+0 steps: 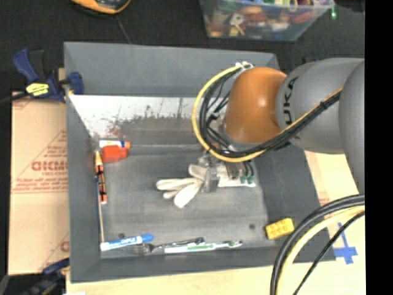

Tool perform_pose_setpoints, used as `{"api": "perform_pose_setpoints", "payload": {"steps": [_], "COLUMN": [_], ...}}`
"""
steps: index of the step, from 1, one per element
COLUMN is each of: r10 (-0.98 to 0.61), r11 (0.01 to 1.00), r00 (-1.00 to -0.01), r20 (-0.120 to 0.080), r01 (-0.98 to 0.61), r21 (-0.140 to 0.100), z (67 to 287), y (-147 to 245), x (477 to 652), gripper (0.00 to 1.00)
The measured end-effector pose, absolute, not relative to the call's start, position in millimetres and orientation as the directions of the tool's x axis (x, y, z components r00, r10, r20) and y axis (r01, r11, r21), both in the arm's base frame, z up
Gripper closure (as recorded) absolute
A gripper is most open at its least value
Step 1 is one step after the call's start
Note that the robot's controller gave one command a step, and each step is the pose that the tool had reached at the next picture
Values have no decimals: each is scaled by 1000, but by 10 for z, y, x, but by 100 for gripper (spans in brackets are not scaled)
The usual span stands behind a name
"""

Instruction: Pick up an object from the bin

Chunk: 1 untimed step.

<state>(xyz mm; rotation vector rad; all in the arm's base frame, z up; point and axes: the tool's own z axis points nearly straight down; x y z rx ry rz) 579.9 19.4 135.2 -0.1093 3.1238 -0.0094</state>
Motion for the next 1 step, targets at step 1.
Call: {"api": "perform_pose_setpoints", "payload": {"steps": [1], "r10": [-71], "r11": [997], "r00": [-997], "r20": [-17], "r01": [-71], "r21": [-7], "z": [1650], "y": [188], "x": [5804], "gripper": [100]}}
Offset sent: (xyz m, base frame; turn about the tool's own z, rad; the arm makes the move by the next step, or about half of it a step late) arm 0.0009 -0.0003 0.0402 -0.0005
